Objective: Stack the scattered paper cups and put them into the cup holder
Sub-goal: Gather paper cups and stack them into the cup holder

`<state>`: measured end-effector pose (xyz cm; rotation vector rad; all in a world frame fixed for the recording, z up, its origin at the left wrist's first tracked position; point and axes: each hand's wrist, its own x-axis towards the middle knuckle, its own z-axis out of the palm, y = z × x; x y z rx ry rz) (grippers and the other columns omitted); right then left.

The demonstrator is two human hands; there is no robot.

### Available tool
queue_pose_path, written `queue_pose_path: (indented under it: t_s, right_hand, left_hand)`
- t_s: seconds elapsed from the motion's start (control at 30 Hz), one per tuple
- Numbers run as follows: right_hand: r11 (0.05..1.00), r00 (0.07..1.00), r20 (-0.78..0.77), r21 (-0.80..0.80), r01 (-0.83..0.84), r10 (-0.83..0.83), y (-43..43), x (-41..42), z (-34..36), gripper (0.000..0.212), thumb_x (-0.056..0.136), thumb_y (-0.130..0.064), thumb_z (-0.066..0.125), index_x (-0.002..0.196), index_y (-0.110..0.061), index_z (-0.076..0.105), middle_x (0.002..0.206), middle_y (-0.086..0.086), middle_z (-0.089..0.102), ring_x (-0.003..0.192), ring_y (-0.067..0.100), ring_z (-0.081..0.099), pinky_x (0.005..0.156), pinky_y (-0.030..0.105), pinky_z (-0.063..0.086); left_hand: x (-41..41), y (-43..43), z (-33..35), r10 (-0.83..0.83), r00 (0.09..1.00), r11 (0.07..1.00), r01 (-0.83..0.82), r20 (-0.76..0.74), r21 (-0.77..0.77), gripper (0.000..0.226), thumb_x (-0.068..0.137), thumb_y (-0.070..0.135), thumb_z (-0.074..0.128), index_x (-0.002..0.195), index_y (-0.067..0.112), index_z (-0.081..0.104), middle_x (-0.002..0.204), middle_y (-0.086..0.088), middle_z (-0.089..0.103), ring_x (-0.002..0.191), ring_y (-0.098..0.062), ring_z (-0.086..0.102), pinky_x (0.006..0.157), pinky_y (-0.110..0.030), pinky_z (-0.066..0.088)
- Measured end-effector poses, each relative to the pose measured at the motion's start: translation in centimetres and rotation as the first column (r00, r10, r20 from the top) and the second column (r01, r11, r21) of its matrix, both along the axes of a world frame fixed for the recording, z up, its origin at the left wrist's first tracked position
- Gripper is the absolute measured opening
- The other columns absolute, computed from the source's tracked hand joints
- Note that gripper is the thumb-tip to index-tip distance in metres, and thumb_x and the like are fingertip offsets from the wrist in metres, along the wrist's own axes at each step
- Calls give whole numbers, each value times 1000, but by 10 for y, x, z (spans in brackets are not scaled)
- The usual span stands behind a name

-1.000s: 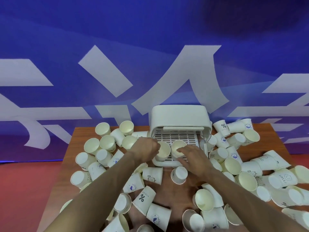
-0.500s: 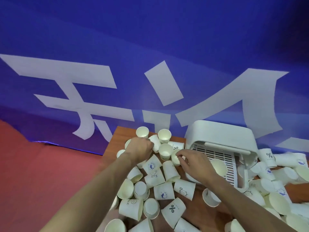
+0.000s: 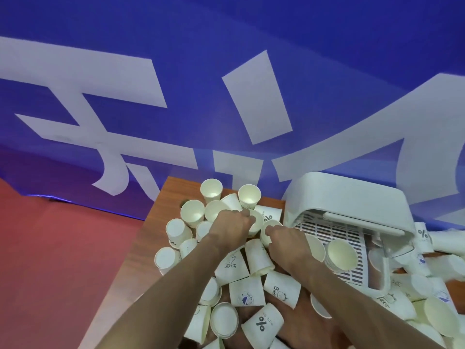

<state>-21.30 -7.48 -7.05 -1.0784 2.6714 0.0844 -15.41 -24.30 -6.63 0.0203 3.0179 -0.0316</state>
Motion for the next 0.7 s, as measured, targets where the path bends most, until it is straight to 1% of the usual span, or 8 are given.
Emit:
queue_pose_path:
  t_s: [0.07, 0.2, 0.3, 0.43, 0.5, 0.6, 0.7]
  right_hand:
    - [1000, 1000, 6, 11, 9, -9, -3, -2, -6, 23, 86, -12, 51, 107, -20, 57, 102, 3, 66, 92, 29, 66, 66, 32, 37]
    - [1000, 1000, 9, 17, 10, -10, -7, -4, -15, 17, 88, -15, 52, 104, -18, 57, 99, 4, 66, 91, 30, 65, 65, 32, 37]
    - [999, 1000, -25, 37, 12, -11, -8, -5, -20, 14, 90, -18, 51, 101, -18, 59, 98, 4, 67, 90, 29, 65, 64, 31, 34]
    - [997, 999, -28, 64, 32, -30, -9, -6, -26, 13, 91, -18, 52, 95, -18, 64, 93, 5, 69, 87, 28, 66, 64, 29, 33]
    - [997, 999, -32, 68, 31, -28, -9, -6, -28, 13, 89, -14, 52, 92, -16, 65, 91, 6, 70, 84, 28, 67, 63, 29, 33]
    - [998, 999, -32, 56, 32, -30, -9, -5, -30, 14, 88, -11, 51, 89, -16, 64, 88, 7, 69, 81, 29, 66, 60, 30, 33]
    - [999, 998, -31, 18, 51, -50, -8, -5, -28, 11, 88, -13, 51, 82, -19, 59, 85, 6, 69, 76, 29, 65, 59, 31, 32]
  left_hand:
    - [-4, 2, -8, 3, 1000, 1000, -3, 14, 1, 23, 87, 14, 54, 108, 20, 61, 103, 1, 60, 79, -24, 64, 55, -30, 35]
    - [-10, 0, -21, -4, 999, 1000, 4, 37, 24, 22, 86, 13, 54, 106, 19, 64, 100, 1, 61, 75, -27, 63, 54, -30, 32]
    - [-12, -2, -27, -21, 998, 1000, 20, 64, 19, 21, 86, 13, 56, 103, 18, 66, 98, -1, 64, 76, -27, 62, 55, -30, 32]
    - [-15, -1, -32, -24, 994, 1000, 24, 105, -5, 16, 86, 12, 55, 97, 18, 65, 94, -2, 65, 75, -26, 61, 57, -30, 32]
    - [-16, 1, -32, -18, 993, 1000, 20, 113, -20, 14, 86, 11, 55, 94, 19, 64, 91, -1, 65, 72, -24, 58, 56, -30, 30]
    - [-16, 5, -31, -17, 994, 999, 21, 112, -35, 14, 85, 9, 55, 88, 21, 61, 86, 1, 64, 65, -21, 46, 54, -29, 27]
    - [-14, 7, -28, -13, 996, 999, 16, 86, -29, 13, 82, 9, 56, 84, 21, 61, 80, 2, 62, 62, -20, 44, 52, -28, 25]
